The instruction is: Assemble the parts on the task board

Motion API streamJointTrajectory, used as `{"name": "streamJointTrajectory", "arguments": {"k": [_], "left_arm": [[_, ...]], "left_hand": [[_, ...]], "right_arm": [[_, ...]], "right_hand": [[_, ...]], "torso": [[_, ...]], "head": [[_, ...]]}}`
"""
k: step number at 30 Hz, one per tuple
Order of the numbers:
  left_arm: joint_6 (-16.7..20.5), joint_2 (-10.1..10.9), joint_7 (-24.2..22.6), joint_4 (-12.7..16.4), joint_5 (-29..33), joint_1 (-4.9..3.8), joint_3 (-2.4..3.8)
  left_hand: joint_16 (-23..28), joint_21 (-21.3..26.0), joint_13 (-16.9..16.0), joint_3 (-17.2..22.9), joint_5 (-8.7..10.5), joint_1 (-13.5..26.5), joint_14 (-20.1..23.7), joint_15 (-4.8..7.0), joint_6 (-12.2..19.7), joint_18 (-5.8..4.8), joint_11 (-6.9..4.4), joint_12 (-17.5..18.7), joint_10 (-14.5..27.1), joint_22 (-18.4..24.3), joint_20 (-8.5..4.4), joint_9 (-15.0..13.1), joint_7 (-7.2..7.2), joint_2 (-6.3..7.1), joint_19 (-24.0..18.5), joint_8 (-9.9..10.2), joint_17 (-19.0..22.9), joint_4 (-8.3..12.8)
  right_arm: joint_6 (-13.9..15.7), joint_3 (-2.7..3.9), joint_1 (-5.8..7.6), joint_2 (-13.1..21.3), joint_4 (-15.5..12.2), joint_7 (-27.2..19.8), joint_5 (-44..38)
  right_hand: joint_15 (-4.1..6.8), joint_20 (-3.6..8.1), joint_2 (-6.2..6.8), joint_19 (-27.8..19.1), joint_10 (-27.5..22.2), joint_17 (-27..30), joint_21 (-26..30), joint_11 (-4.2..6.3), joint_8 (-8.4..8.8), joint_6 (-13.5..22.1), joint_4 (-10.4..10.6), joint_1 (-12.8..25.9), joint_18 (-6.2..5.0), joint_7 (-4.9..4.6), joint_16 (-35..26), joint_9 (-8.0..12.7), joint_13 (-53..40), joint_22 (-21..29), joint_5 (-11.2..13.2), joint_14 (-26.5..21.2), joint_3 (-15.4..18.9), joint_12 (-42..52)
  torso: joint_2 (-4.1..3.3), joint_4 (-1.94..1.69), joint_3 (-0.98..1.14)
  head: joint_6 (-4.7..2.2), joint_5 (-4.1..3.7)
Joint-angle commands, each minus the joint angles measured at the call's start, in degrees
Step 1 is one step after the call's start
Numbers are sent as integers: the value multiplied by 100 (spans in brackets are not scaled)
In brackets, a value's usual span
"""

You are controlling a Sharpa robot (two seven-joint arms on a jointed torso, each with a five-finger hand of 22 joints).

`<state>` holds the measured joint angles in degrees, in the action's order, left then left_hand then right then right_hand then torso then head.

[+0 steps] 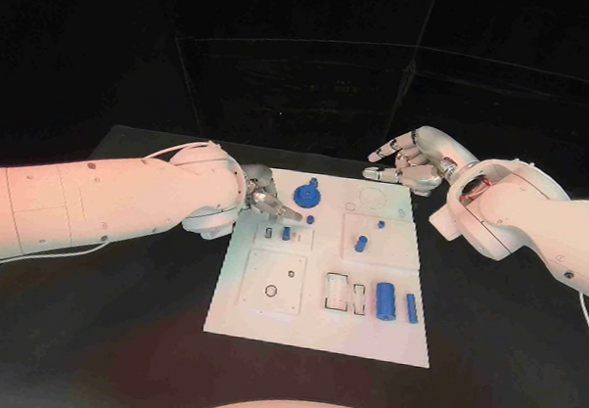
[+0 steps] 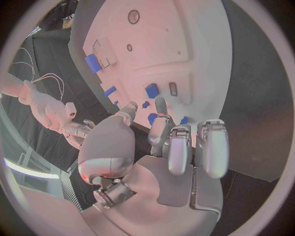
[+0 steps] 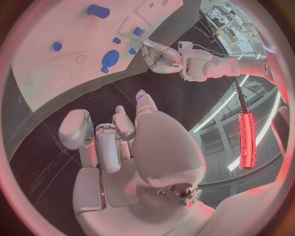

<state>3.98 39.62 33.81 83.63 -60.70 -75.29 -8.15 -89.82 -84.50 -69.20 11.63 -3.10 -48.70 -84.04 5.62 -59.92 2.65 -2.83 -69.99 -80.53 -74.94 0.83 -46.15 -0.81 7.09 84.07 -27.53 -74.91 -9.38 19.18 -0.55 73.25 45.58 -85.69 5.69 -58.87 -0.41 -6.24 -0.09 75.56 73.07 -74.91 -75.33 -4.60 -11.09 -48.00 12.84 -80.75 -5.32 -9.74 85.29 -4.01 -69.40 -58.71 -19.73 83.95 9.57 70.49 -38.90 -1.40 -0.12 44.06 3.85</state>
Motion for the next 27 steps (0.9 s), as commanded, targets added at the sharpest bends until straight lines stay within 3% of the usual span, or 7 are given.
{"name": "streamJointTrajectory", "arguments": {"k": [1, 6, 12, 15, 22, 27], "left_arm": [[-63, 53, 11, 57, 20, -57, 113], [-371, 143, 38, 95, 21, -171, 251], [-991, 136, 84, -223, 23, -364, 306], [-1243, -8, 84, -608, 24, -444, 312], [-1457, -408, 62, -1368, 23, -491, 296], [-1552, -619, 38, -1749, 23, -486, 195]], "left_hand": [[-18, 28, 18, -144, 42, -72, -596, 35, 42, -55, 3, 27, 48, -649, -42, 3, -17, 21, 169, 25, -1509, -64], [-18, 78, 95, -341, 43, -252, -596, 27, 91, -40, 9, 114, 107, -587, -45, 7, -34, -26, 134, 64, -1509, -115], [-18, 207, 287, -486, 28, -754, -596, -60, 327, -4, 122, 325, 263, -426, 29, 185, -163, -237, 44, 331, -1509, -34], [-18, 247, 337, -639, 35, -892, -596, -130, 418, 7, 193, 376, 315, -385, 88, 347, -245, -329, 19, 537, -1509, -62], [-18, 239, 321, -757, 29, -988, -596, -149, 375, 4, 216, 354, 314, -405, 124, 440, -266, -415, 29, 628, -1509, -91], [-18, 235, 316, -809, 30, -1017, -596, -154, 353, 3, 220, 346, 313, -414, 133, 472, -269, -446, 34, 657, -1509, -106]], "right_arm": [[-56, 5, 12, -28, 28, -12, -14], [-81, 4, 11, -55, 67, -10, -13], [-97, 4, 10, -64, 94, -6, -13], [-101, 3, 10, -74, 104, -3, -13], [-106, 3, 10, -101, 113, -7, -13], [-103, 3, 10, -111, 114, -15, -13]], "right_hand": [[21, 1, -5, -39, -38, -781, 24, -10, -28, 30, -2, 14, -64, 5, -24, 0, 7, 6, -16, 420, 27, -32], [21, 1, -5, -47, -42, -773, 33, -10, -29, 31, 0, 16, -67, 5, -30, 0, 11, 23, -14, 418, 30, -36], [21, 1, -5, -47, -42, -773, 33, -10, -29, 31, 0, 16, -67, 5, -30, 0, 11, 23, -14, 418, 30, -36], [20, 1, -7, -53, -43, -769, 39, -11, -30, 33, 5, 19, -69, 5, -33, 1, 12, 34, -8, 416, 35, -36], [20, 1, -8, -54, -42, -765, 41, -11, -31, 34, 6, 18, -69, 4, -36, 1, 10, 38, -8, 415, 37, -34], [20, 1, -9, -55, -44, -765, 42, -11, -31, 34, 6, 17, -70, 4, -36, 1, 13, 40, -8, 415, 37, -37]], "torso": [[-1, 9, 5], [-8, 2, 8], [-4, 1, 8], [-4, 6, 12], [-11, 16, 0], [-14, 17, 1]], "head": [[-7, 5], [-14, 5], [-36, 25], [-60, 34], [-90, 84], [-93, 89]]}}
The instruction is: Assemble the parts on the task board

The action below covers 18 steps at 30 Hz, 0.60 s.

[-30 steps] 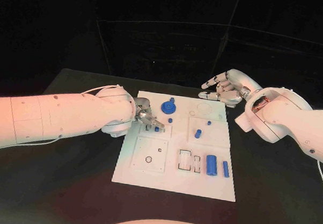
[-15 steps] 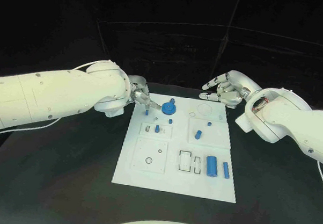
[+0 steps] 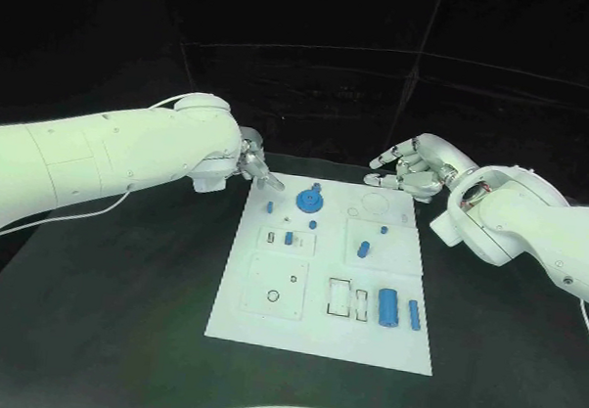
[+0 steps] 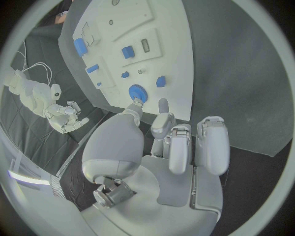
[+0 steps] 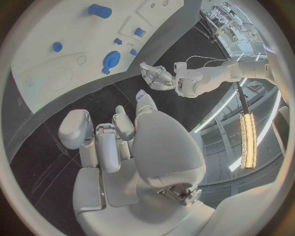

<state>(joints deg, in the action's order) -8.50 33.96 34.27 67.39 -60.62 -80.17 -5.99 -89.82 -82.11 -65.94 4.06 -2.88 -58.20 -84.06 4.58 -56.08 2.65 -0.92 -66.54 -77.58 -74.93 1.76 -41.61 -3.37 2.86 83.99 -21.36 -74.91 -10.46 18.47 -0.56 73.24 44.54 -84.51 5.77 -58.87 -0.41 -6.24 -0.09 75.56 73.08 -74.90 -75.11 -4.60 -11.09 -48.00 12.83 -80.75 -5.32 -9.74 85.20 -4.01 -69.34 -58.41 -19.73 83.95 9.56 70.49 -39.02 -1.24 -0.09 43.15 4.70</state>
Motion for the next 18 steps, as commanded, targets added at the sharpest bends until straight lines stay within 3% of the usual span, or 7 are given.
{"name": "streamJointTrajectory", "arguments": {"k": [1, 7, 18], "left_arm": [[-320, -96, -15, -202, 15, 9, -43], [-364, -301, -78, -543, 14, 70, -119], [-451, -518, -190, -834, 1, 190, -141]], "left_hand": [[-18, -5, -10, -52, 8, -66, -594, -50, -30, 3, 29, 1, 18, -415, 40, 18, -13, -23, 43, 40, -1509, 2], [-18, -7, -13, -108, 8, -85, -594, -54, -50, 3, 32, -6, 19, -422, 46, 49, -17, -61, 46, 69, -1509, -23], [-18, -10, -17, -246, 8, -75, -594, -58, -100, 2, 35, -16, 23, -432, 54, 100, -17, -115, 51, 110, -1509, -100]], "right_arm": [[-31, 5, 11, -9, -4, -25, -13], [-29, 5, 11, -21, -5, -32, -13], [-34, 5, 11, -43, 2, -36, -13]], "right_hand": [[20, 1, -9, -56, -45, -766, 20, -11, -31, 34, 7, 17, -70, 4, -28, 1, 7, 10, -8, 415, 38, -37], [20, 1, -11, -55, -43, -767, 20, -11, -32, 35, 7, 15, -69, 4, -27, 1, 5, 8, -8, 415, 38, -35], [20, 1, -11, -55, -43, -767, 20, -11, -32, 35, 7, 15, -69, 4, -27, 1, 5, 8, -8, 415, 38, -35]], "torso": [[-1, 0, -2], [-2, -6, -2], [8, -11, 1]], "head": [[-1, 6], [4, 5], [36, 9]]}}
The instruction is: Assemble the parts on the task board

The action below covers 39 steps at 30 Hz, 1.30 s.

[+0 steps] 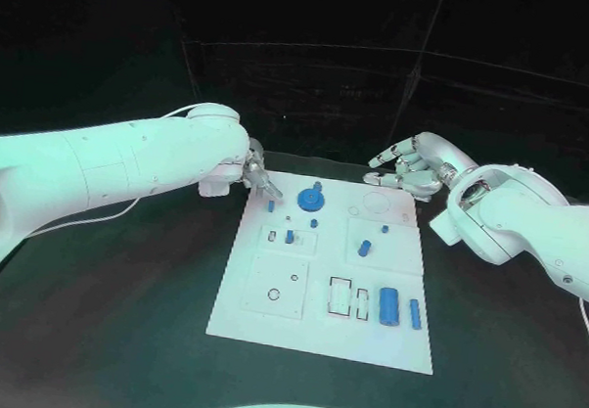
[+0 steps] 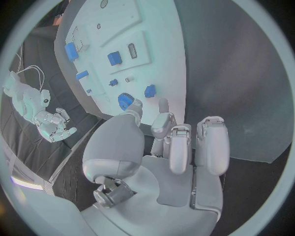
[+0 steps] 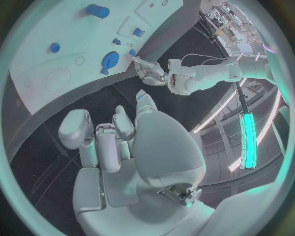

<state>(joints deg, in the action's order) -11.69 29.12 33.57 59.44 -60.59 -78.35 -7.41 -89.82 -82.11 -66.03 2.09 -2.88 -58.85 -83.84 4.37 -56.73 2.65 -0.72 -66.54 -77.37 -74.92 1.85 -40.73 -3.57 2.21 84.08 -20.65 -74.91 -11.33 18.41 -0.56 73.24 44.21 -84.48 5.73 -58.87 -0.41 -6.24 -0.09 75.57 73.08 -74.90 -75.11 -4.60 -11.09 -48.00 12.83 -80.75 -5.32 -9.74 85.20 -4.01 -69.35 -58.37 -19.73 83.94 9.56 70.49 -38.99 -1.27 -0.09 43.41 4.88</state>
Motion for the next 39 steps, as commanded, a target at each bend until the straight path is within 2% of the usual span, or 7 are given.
{"name": "streamJointTrajectory", "arguments": {"k": [1, 12, 16, 21, 26, 32, 39], "left_arm": [[-134, -48, -130, -55, -2, 16, 2], [-184, -155, -181, -151, -3, 62, -2], [-202, -184, -187, -179, -3, 71, -5], [-219, -196, -193, -195, -3, 75, -7], [-258, -204, -212, -192, -3, 77, -8], [-353, -199, -232, -172, -1, 77, -8], [-372, -196, -238, -189, 0, 77, -9]], "left_hand": [[-18, -10, -8, -49, 8, -10, -616, -38, -35, 2, 14, -16, 2, -432, 45, 12, 3, -50, 41, 39, -1509, -13], [-18, -17, -16, -113, 8, -96, -616, -35, -81, -1, 9, -30, -2, -447, 46, 43, 11, -119, 48, 60, -1509, -18], [-18, -19, -14, -130, 7, -232, -616, -33, -104, -1, 6, -32, 2, -454, 44, 70, 13, -188, 50, 84, -1509, 26], [-18, -19, -9, -113, 6, -399, -616, -31, -136, -2, 3, -31, 6, -460, 42, 98, 16, -289, 52, 106, -1509, 93], [-18, -18, -6, -84, 6, -519, -616, -29, -156, -2, 1, -31, 9, -463, 41, 119, 19, -363, 52, 124, -1509, 151], [-18, -23, -6, -64, 5, -585, -616, -29, -175, -5, -1, -33, 8, -474, 41, 131, 21, -405, 57, 132, -1509, 186], [-18, -18, 0, -53, 5, -618, -616, -28, -189, -3, -3, -27, 12, -469, 41, 136, 24, -426, 53, 134, -1509, 206]], "right_arm": [[-28, 5, 11, -11, 0, -33, -13], [-34, 5, 11, -30, 7, -32, -13], [-39, 5, 11, -36, 10, -31, -13], [-41, 5, 11, -39, 12, -30, -13], [-43, 5, 11, -47, 17, -30, -13], [-45, 5, 11, -53, 24, -30, -13], [-45, 5, 11, -50, 23, -27, -13]], "right_hand": [[20, 1, -11, -55, -43, -767, 20, -11, -32, 35, 7, 15, -70, 4, -27, 1, 5, 4, -8, 415, 38, -35], [20, 1, -18, -59, -45, -769, 25, -11, -35, 37, 7, 5, -71, 4, -27, 2, 6, 12, -12, 415, 39, -34], [20, 1, -18, -59, -45, -769, 25, -11, -35, 37, 7, 5, -71, 4, -27, 2, 6, 12, -12, 415, 39, -34], [20, 1, -21, -61, -44, -767, 27, -10, -36, 38, 6, 0, -71, 4, -28, 2, 4, 15, -15, 415, 39, -32], [20, 1, -21, -61, -44, -767, 27, -10, -36, 38, 6, 0, -71, 4, -28, 2, 4, 15, -15, 415, 39, -32], [20, 1, -25, -60, -42, -768, 28, -10, -38, 38, 5, -7, -71, 5, -27, 2, 1, 15, -20, 415, 38, -28], [20, 1, -25, -60, -42, -768, 28, -10, -38, 38, 5, -7, -71, 5, -27, 2, 1, 15, -20, 415, 38, -28]], "torso": [[6, -8, 1], [2, -9, 3], [5, -5, -3], [8, -15, 5], [5, -13, 2], [4, -5, 4], [7, -16, 1]], "head": [[16, -9], [18, -5], [25, -6], [33, -11], [41, -12], [51, -7], [57, -8]]}}
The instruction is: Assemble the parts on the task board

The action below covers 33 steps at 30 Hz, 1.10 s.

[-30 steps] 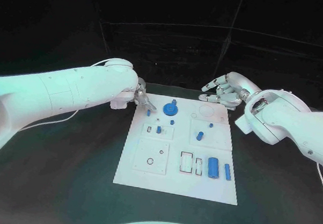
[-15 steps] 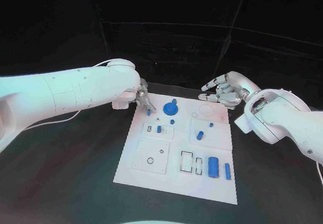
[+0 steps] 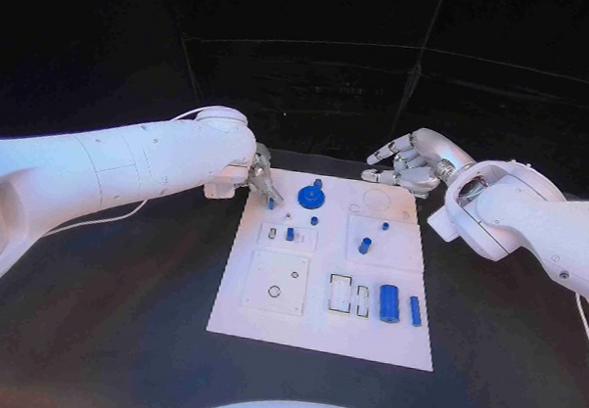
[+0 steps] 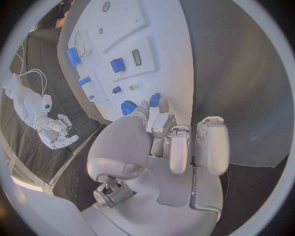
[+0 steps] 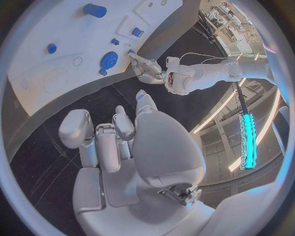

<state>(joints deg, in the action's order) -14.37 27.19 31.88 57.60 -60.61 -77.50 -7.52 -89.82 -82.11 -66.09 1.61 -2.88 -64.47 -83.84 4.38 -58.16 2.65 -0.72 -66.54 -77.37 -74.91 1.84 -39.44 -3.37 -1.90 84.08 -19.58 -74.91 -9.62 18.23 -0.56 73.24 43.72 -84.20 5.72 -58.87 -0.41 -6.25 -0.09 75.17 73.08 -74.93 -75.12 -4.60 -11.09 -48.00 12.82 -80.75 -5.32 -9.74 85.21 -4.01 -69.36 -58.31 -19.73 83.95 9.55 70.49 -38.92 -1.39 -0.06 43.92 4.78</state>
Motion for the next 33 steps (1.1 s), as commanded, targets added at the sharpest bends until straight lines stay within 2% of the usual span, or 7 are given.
{"name": "streamJointTrajectory", "arguments": {"k": [1, 4, 14, 20, 24, 30, 33], "left_arm": [[-102, -3, -73, -6, 1, -8, 2], [-96, -10, -96, -9, 1, -8, 2], [-43, -27, -165, -29, 98, -8, 2], [-26, -15, -209, -24, 156, -8, 2], [49, 43, -241, 41, 243, -8, 2], [263, 280, -252, 340, 533, -17, 6], [354, 423, -236, 554, 611, -37, 8]], "left_hand": [[-18, -17, 5, -1, 5, -66, -616, -29, -50, -3, -4, -28, 12, -469, 41, 9, 5, -22, 53, 28, -1509, 40], [-18, -16, 6, 29, 5, -124, -616, -27, -59, -3, -8, -27, 12, -469, 40, 17, 10, -62, 52, 34, -1509, 74], [-18, -4, 32, 401, 6, -607, -616, 1, -35, 0, -45, 2, 30, -466, 18, 68, 47, -394, 46, 100, -1509, 376], [-18, 9, 70, 965, -1, -1095, -616, 22, 41, 2, -55, 62, 75, -460, -5, 109, 51, -514, 38, 169, -1509, 813], [-18, 16, 99, 1334, -1, -1115, -616, -6, 38, 2, -27, 97, 80, -459, 9, 112, 16, -452, 34, 172, -1509, 984], [-18, 24, 130, 2138, 17, -734, -616, -23, 11, 4, -12, 114, 38, -468, 33, 62, -1, -187, 37, 106, -1509, 1153], [-18, 30, 141, 2455, 1, -574, -616, -28, 16, 4, -19, 118, 26, -469, 34, 24, 13, -78, 38, 63, -1509, 1217]], "right_arm": [[-28, 5, 11, -2, -5, -26, -13], [-28, 5, 11, -6, -3, -26, -13], [-33, 5, 11, -9, -2, -27, -13], [-41, 5, 11, -6, -5, -22, -13], [-44, 5, 11, -3, -5, -23, -13], [-45, 5, 11, 6, -1, -25, -13], [-37, 5, 11, 12, 0, -30, -13]], "right_hand": [[20, 1, -25, -20, -42, -766, 28, -10, -38, 39, 6, -7, -72, 4, -27, 2, 2, 8, -20, 415, 39, -28], [20, 1, -25, -20, -42, -766, 28, -10, -38, 39, 6, -7, -72, 4, -27, 2, 2, 8, -20, 415, 39, -28], [21, 1, -31, -20, -45, -765, 29, -10, -41, 39, 6, -14, -71, 5, -28, 2, 4, 8, -29, 414, 40, -30], [21, 1, -31, -20, -45, -765, 29, -10, -41, 39, 6, -14, -71, 5, -28, 2, 4, 8, -29, 414, 40, -30], [21, 1, -31, -20, -45, -765, 29, -10, -41, 39, 6, -14, -71, 5, -28, 2, 4, 8, -29, 414, 40, -30], [21, 1, -31, -20, -45, -765, 29, -10, -41, 39, 6, -14, -71, 5, -28, 2, 4, 8, -29, 414, 40, -30], [21, 1, -31, -20, -45, -765, 29, -10, -41, 39, 6, -14, -71, 5, -28, 2, 4, 8, -29, 414, 40, -30]], "torso": [[1, -4, -3], [-1, -2, -2], [-2, 3, 0], [1, -2, -1], [2, -2, -2], [12, -20, 2], [10, -17, 3]], "head": [[6, 2], [10, 5], [30, 3], [33, -2], [33, -3], [39, -8], [24, 30]]}}
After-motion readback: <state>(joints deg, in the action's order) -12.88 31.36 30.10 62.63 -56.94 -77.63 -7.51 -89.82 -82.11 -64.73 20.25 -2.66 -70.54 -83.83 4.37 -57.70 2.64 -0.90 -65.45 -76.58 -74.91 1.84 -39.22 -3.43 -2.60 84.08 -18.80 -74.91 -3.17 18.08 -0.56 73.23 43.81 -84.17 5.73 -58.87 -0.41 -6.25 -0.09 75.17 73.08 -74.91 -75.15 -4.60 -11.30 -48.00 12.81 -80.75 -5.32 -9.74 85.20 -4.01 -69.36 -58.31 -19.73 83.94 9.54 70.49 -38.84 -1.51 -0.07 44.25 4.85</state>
